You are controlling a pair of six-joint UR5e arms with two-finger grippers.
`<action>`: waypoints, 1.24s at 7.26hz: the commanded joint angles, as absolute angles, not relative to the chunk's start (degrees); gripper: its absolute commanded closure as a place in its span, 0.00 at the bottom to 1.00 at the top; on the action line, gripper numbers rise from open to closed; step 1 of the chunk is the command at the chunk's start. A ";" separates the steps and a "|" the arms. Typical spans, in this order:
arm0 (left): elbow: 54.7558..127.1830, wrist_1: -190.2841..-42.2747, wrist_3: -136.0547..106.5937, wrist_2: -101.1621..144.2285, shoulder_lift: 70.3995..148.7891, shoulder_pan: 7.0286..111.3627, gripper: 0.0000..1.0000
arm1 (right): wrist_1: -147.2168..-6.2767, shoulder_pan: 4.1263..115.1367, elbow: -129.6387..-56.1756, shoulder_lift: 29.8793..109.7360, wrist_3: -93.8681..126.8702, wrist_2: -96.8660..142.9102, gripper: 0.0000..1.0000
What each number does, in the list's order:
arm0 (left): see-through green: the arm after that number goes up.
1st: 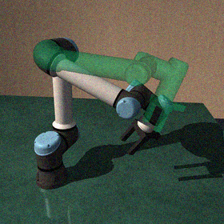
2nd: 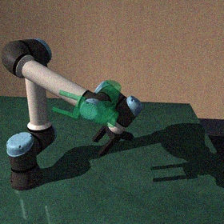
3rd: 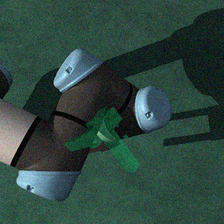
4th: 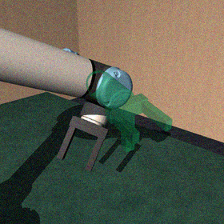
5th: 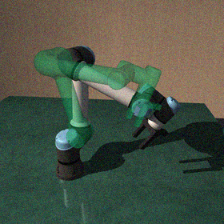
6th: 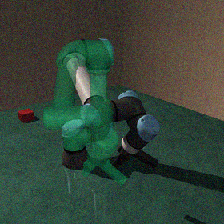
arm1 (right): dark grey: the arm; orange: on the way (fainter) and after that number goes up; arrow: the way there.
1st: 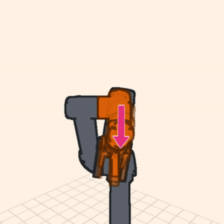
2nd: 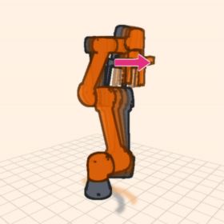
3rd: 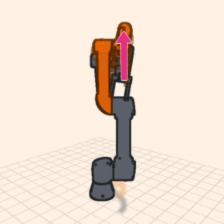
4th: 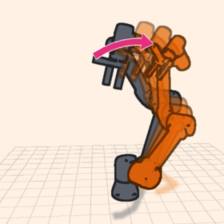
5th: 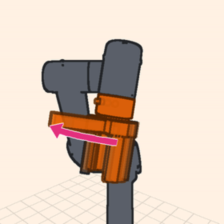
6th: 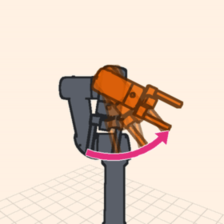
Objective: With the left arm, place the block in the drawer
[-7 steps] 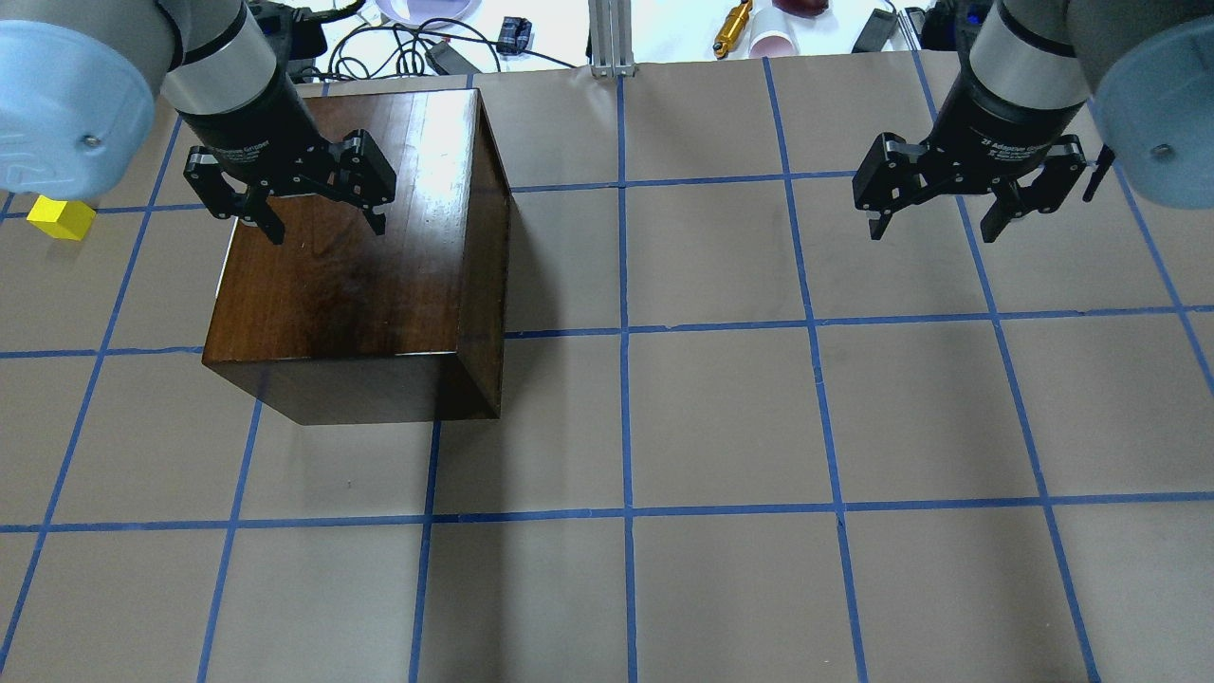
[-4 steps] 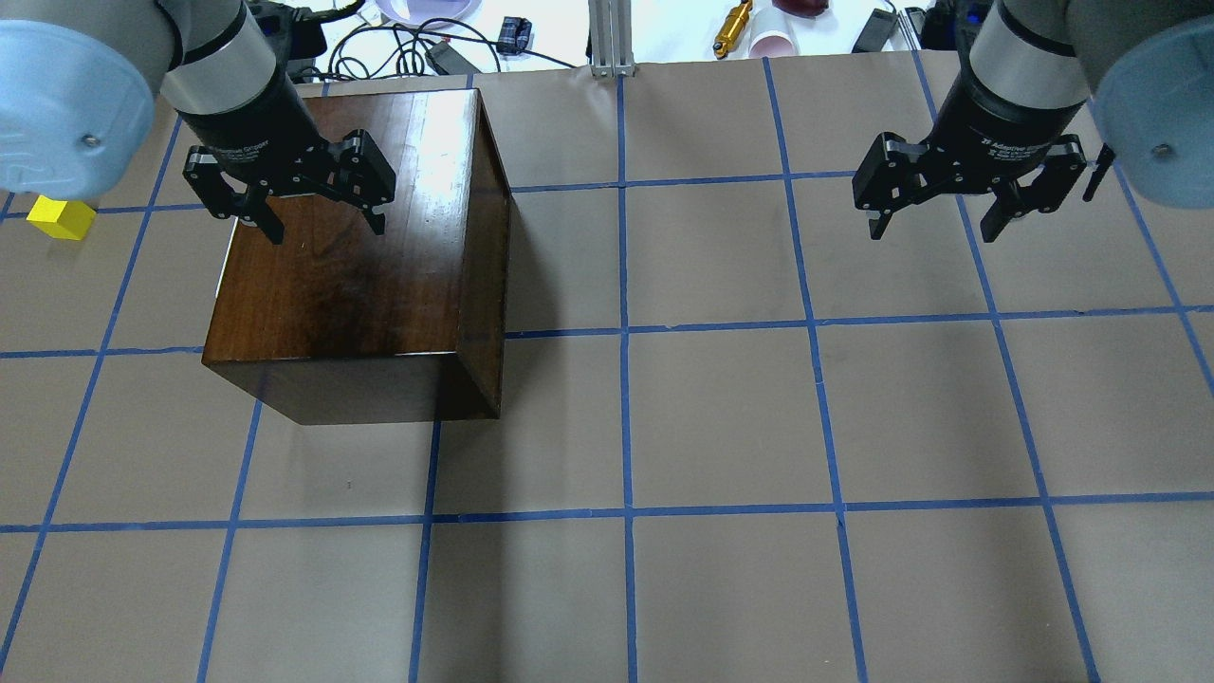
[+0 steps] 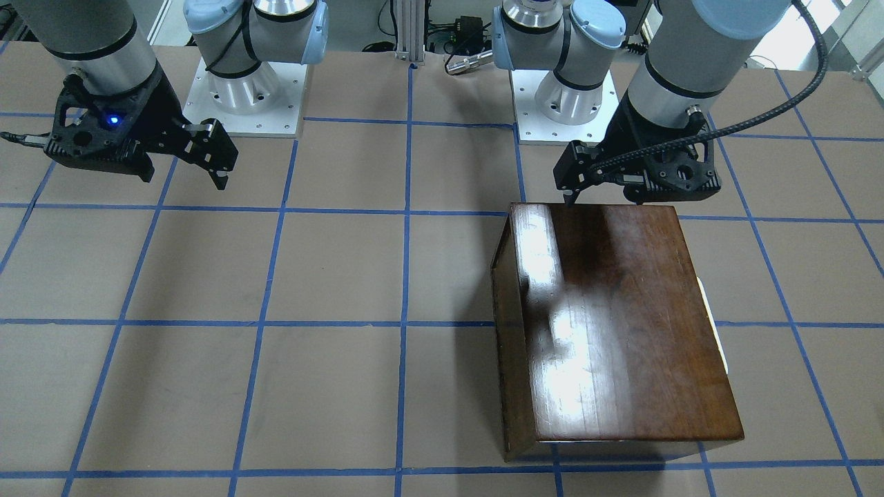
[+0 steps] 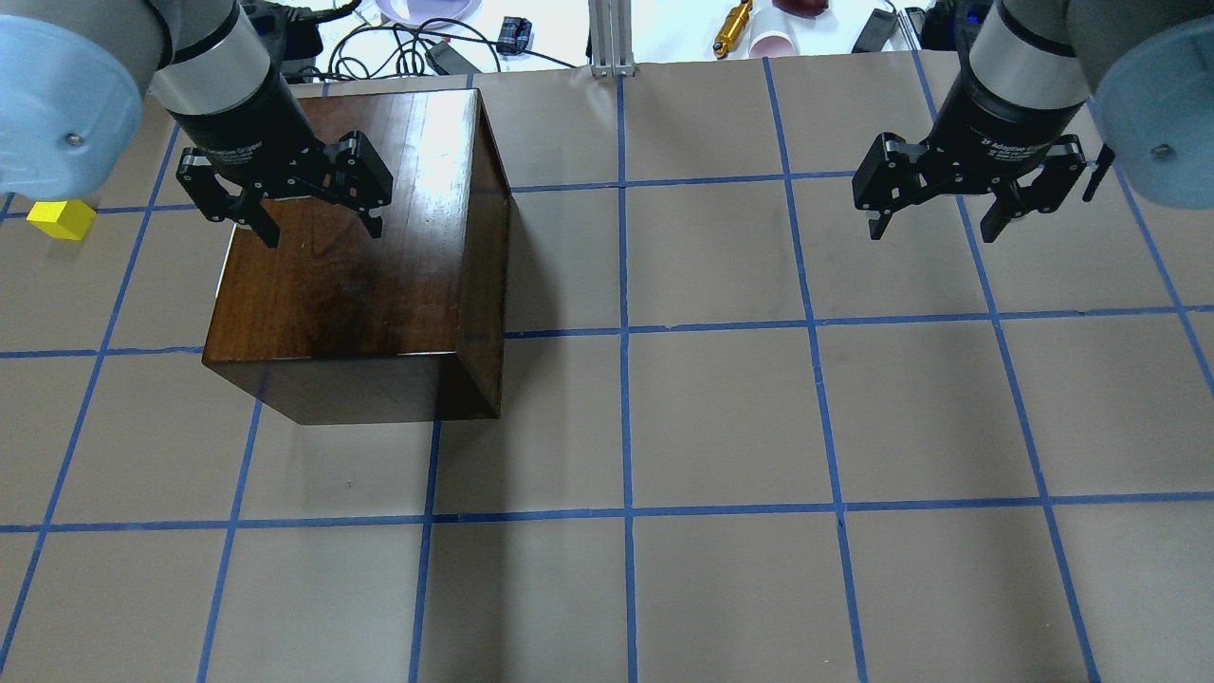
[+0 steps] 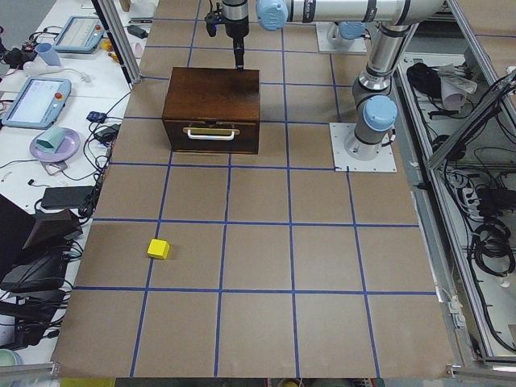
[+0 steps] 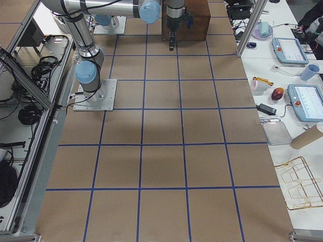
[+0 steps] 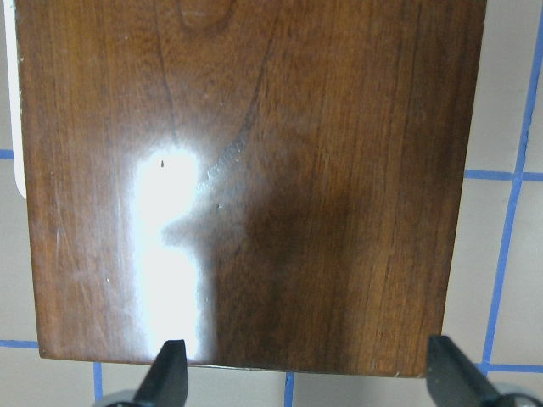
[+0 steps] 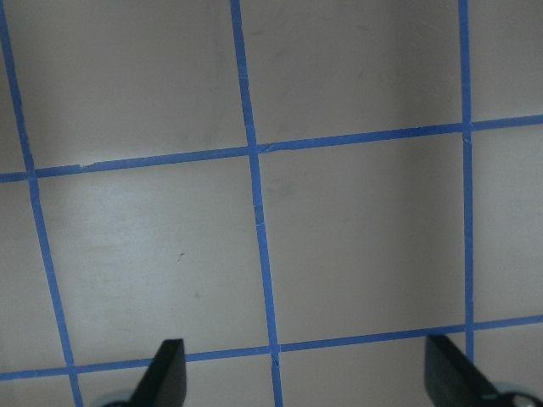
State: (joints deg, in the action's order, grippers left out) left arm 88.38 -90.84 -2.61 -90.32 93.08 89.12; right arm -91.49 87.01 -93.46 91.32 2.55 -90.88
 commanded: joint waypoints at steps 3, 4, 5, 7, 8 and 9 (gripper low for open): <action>88.59 -91.84 -2.64 -90.61 92.55 89.21 0.00 | -91.49 87.01 -93.43 91.32 2.55 -90.88 0.00; 88.51 -91.85 -2.64 -90.70 92.55 88.77 0.00 | -91.49 87.01 -93.43 91.32 2.55 -90.88 0.00; 88.59 -91.93 -2.64 -90.79 92.55 88.77 0.00 | -91.49 87.01 -93.43 91.32 2.55 -90.88 0.00; 88.59 -91.85 -2.64 -90.88 92.64 88.42 0.00 | -91.49 87.01 -93.51 91.32 2.55 -90.88 0.00; 88.51 -91.67 -2.64 -90.79 92.64 88.24 0.00 | -91.49 87.01 -93.43 91.32 2.55 -90.88 0.00; 88.51 -91.76 -2.64 -90.97 92.64 88.16 0.00 | -91.49 87.01 -93.43 91.32 2.55 -90.88 0.00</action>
